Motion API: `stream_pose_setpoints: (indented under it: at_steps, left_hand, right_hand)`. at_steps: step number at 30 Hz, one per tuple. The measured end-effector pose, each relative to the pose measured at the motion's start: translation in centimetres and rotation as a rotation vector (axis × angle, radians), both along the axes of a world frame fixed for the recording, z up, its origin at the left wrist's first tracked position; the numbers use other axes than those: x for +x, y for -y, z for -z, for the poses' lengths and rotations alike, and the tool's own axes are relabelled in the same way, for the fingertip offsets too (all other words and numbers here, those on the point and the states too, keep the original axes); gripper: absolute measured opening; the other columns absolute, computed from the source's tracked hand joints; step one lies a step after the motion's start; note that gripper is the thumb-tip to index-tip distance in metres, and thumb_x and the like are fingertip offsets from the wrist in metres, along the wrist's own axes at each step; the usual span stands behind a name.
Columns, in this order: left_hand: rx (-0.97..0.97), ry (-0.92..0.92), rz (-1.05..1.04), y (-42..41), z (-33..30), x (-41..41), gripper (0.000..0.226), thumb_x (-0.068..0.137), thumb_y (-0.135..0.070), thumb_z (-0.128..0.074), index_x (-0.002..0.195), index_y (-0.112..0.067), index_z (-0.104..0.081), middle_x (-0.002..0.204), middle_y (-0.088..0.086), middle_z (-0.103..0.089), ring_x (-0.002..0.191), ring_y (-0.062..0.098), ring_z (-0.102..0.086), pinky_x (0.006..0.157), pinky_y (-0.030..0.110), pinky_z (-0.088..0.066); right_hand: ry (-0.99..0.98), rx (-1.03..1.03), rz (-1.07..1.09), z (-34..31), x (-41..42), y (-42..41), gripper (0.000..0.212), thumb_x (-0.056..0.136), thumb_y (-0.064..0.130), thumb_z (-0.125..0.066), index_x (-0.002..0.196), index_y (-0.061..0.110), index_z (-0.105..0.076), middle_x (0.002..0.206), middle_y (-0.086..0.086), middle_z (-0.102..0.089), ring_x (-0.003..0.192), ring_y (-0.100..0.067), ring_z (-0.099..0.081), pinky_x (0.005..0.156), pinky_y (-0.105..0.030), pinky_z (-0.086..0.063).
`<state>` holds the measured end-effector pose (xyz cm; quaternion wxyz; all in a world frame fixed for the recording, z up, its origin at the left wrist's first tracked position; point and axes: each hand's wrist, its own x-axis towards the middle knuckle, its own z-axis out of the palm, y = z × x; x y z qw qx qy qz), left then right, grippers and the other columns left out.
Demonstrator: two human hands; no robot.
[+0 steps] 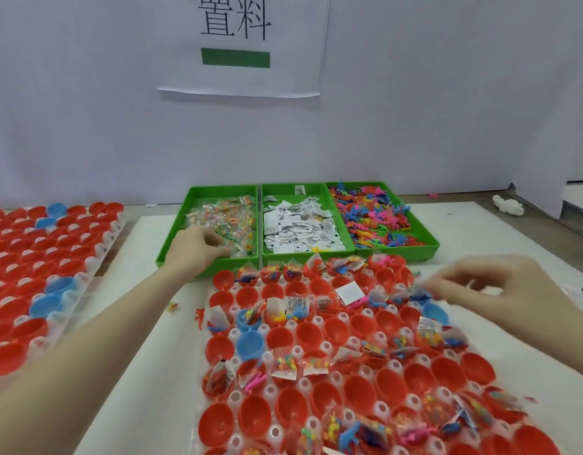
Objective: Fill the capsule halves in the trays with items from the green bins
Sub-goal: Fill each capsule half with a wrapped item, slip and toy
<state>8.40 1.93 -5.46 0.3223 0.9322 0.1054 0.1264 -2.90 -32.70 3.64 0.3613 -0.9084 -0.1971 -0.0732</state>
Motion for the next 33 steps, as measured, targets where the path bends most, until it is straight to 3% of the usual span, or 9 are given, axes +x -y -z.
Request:
stream_pose_setpoints:
  at_steps: [5, 9, 11, 13, 17, 21, 24, 29, 33]
  left_hand:
    - [-0.221, 0.205, -0.133, 0.1, -0.5, -0.8, 0.011, 0.078, -0.019, -0.073, 0.083, -0.011, -0.067, 0.085, 0.003, -0.063, 0.077, 0.013, -0.055, 0.068, 0.024, -0.042]
    - [-0.501, 0.365, -0.214, 0.4, -1.4, -2.2, 0.010, 0.076, -0.016, -0.074, 0.077, -0.012, -0.065, 0.075, -0.002, -0.063, 0.072, 0.011, -0.058, 0.050, 0.008, -0.042]
    - [-0.645, 0.396, -0.188, 0.5, -2.0, -3.3, 0.013, 0.074, -0.012, -0.076, 0.073, -0.014, -0.063, 0.074, 0.001, -0.064, 0.071, 0.013, -0.060, 0.060, 0.015, -0.048]
    - [-0.757, 0.405, -0.167, 0.8, -2.4, -4.4, 0.015, 0.074, -0.007, -0.075, 0.076, -0.014, -0.061, 0.078, 0.007, -0.065, 0.071, 0.016, -0.062, 0.067, 0.022, -0.051]
    - [-0.918, 0.429, -0.158, 1.6, -3.0, -6.9, 0.017, 0.081, -0.002, -0.065, 0.087, -0.017, -0.058, 0.081, 0.006, -0.064, 0.064, 0.011, -0.061, 0.057, 0.013, -0.051]
    - [-0.991, 0.438, -0.151, 2.1, -3.2, -9.3, 0.017, 0.087, -0.002, -0.054, 0.089, -0.016, -0.063, 0.080, 0.002, -0.061, 0.067, 0.010, -0.058, 0.061, 0.013, -0.050]
    - [-0.987, 0.439, -0.158, 2.5, -2.9, -10.8, 0.024, 0.091, -0.003, -0.049, 0.087, -0.021, -0.064, 0.076, -0.001, -0.057, 0.065, 0.009, -0.053, 0.062, 0.017, -0.049]
    - [-0.951, 0.400, -0.150, 3.0, -2.2, -12.2, 0.024, 0.093, -0.007, -0.048, 0.087, -0.025, -0.063, 0.075, -0.004, -0.057, 0.063, 0.008, -0.051, 0.066, 0.022, -0.044]
    - [-0.927, 0.389, -0.146, 2.7, -1.8, -12.7, 0.024, 0.092, -0.007, -0.050, 0.087, -0.024, -0.065, 0.074, -0.004, -0.058, 0.062, 0.007, -0.052, 0.065, 0.022, -0.044]
  right_hand:
    - [0.018, 0.028, 0.199, 2.5, 8.5, 0.0, 0.005, 0.080, 0.017, -0.070, 0.082, 0.013, -0.073, 0.072, 0.010, -0.067, 0.062, 0.009, -0.056, 0.057, -0.003, -0.038]
    - [-0.055, -0.066, 0.258, 4.2, 14.5, -0.9, 0.019, 0.086, 0.017, -0.063, 0.100, 0.007, -0.070, 0.104, -0.009, -0.068, 0.089, -0.012, -0.056, 0.084, -0.027, -0.043]
    - [-0.090, -0.137, 0.269, 5.0, 16.5, -1.3, 0.023, 0.086, 0.019, -0.063, 0.104, 0.006, -0.069, 0.112, -0.011, -0.066, 0.097, -0.017, -0.057, 0.084, -0.027, -0.040]
    - [-0.154, -0.230, 0.260, 5.7, 17.7, -1.5, 0.028, 0.083, 0.024, -0.067, 0.104, 0.005, -0.070, 0.113, -0.011, -0.066, 0.103, -0.021, -0.058, 0.084, -0.028, -0.041]
    - [-0.234, -0.335, 0.290, 6.8, 18.1, -2.2, 0.031, 0.079, 0.034, -0.071, 0.097, 0.009, -0.073, 0.104, -0.008, -0.070, 0.095, -0.020, -0.062, 0.079, -0.030, -0.047]
    - [-0.075, -0.396, 0.406, 6.8, 17.6, -2.7, 0.024, 0.082, 0.037, -0.066, 0.083, 0.015, -0.074, 0.089, -0.003, -0.070, 0.084, -0.019, -0.062, 0.070, -0.030, -0.045]
    - [0.052, -0.186, 0.458, 6.6, 17.5, -3.2, 0.024, 0.089, 0.024, -0.060, 0.074, 0.008, -0.069, 0.082, -0.010, -0.067, 0.078, -0.021, -0.058, 0.069, -0.029, -0.038]
    - [0.010, -0.081, 0.407, 6.3, 18.1, -5.2, 0.011, 0.093, 0.003, -0.045, 0.095, 0.003, -0.056, 0.111, -0.016, -0.061, 0.081, -0.019, -0.050, 0.069, -0.029, -0.037]
    - [-0.129, -0.233, 0.172, 5.7, 18.0, -7.8, 0.028, 0.092, 0.002, -0.035, 0.109, 0.003, -0.057, 0.124, -0.014, -0.057, 0.067, -0.011, -0.051, 0.061, -0.028, -0.040]
